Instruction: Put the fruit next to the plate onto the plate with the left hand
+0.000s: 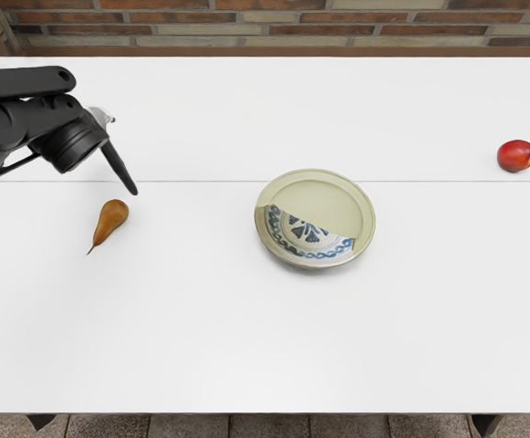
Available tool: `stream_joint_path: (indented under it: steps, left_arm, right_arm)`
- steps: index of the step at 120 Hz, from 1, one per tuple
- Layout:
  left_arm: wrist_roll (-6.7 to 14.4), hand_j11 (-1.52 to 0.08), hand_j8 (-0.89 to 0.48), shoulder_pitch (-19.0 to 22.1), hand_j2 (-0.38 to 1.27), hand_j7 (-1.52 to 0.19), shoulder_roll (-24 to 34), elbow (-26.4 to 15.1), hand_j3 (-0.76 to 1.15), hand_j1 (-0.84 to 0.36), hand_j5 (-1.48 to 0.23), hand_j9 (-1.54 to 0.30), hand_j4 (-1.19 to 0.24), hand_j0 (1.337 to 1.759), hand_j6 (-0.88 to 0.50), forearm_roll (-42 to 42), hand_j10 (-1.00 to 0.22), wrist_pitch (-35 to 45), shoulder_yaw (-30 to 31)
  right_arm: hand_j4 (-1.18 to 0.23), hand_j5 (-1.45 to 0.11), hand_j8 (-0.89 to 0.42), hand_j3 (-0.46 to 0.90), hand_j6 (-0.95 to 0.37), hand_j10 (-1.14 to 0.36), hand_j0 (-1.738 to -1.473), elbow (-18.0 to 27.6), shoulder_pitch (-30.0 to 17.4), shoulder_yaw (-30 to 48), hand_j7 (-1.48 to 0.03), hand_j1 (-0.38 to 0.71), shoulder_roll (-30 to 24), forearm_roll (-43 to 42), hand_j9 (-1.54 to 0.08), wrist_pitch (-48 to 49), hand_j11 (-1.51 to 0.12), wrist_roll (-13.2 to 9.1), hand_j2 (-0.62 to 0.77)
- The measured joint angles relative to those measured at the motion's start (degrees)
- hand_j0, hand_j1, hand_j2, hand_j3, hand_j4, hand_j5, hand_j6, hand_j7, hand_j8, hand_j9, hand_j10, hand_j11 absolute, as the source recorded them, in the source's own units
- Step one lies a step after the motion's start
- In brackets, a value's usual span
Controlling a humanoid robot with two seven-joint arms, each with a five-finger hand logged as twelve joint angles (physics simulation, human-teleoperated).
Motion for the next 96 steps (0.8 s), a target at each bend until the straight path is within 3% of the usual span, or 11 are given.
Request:
stream_joint_path:
  steps: [55,96]
  left_arm:
    - [0.0,-0.02,-0.02,-0.6,0.00,-0.02,-1.7,-6.7,0.00,0.33,-0.02,-0.02,-0.02,1.658,-0.02,-1.6,-0.02,13.0,2.7]
    - [0.0,-0.02,-0.02,-2.2,0.00,-0.02,-1.6,-10.6,0.00,0.33,-0.02,-0.02,-0.02,1.658,-0.02,-7.7,-0.02,15.8,5.6]
  right_arm:
    - [0.00,0.00,0.00,0.00,0.00,0.00,-1.658,0.0,0.0,0.0,0.00,-0.35,0.0,0.0,0.00,0.0,0.00,0.0,0.00]
    - [0.00,0.00,0.00,0.00,0.00,0.00,-1.658,0.0,0.0,0.0,0.00,-0.35,0.0,0.0,0.00,0.0,0.00,0.0,0.00]
